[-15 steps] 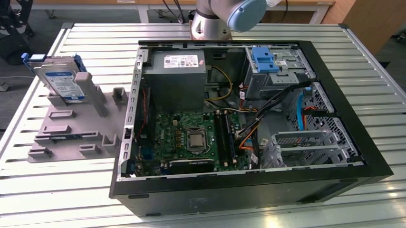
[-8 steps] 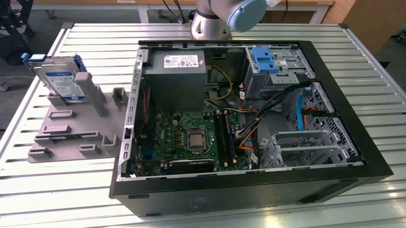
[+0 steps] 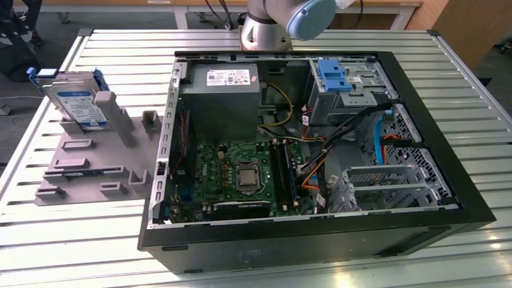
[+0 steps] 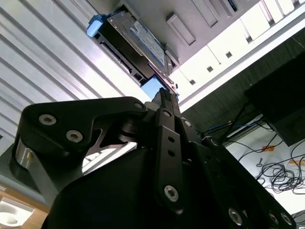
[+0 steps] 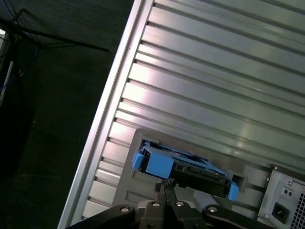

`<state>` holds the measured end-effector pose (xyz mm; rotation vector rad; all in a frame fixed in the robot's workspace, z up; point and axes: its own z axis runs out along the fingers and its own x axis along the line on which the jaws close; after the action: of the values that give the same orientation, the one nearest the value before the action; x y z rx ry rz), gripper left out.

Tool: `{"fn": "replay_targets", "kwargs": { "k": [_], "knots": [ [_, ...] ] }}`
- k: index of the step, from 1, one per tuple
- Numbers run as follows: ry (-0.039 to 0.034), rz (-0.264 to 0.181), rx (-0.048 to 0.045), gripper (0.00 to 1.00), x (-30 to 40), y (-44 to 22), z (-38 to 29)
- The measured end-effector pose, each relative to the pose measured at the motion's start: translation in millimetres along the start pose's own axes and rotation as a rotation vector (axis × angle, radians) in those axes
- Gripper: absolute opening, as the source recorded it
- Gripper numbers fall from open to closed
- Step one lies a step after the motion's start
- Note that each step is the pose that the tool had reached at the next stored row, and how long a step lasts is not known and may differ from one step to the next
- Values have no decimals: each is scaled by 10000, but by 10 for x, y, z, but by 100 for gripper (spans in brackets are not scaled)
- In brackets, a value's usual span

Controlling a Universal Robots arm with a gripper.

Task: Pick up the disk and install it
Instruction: 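Pick up the disk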

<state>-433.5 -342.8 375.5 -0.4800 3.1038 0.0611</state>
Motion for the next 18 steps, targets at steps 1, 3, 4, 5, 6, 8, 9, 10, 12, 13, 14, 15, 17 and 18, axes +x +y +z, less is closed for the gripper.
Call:
{"fn": "replay_targets", "kwargs": {
  "k": [1, 3, 4, 5, 6, 8, 9, 10, 12, 13, 14, 15, 17, 18],
  "knots": [
    [2, -47, 0, 11, 0, 0, 0],
    [5, -134, -1, 11, 0, 0, 0],
    [7, -183, -1, 11, 0, 0, 0],
    [9, -229, -1, 11, 0, 0, 0],
    [11, -274, -2, 11, 0, 0, 0],
    [13, -358, -2, 11, 0, 0, 0],
    [15, -403, -2, 11, 0, 0, 0],
    [17, -448, -3, 11, 0, 0, 0],
    [21, -536, -3, 11, 0, 0, 0],
    [22, -577, -3, 11, 0, 0, 0],
    [24, -616, -4, 11, 0, 0, 0],
    [25, -654, -4, 11, 0, 0, 0],
    [28, -729, -4, 11, 0, 0, 0],
    [29, -770, -5, 11, 0, 0, 0]
  ]
}}
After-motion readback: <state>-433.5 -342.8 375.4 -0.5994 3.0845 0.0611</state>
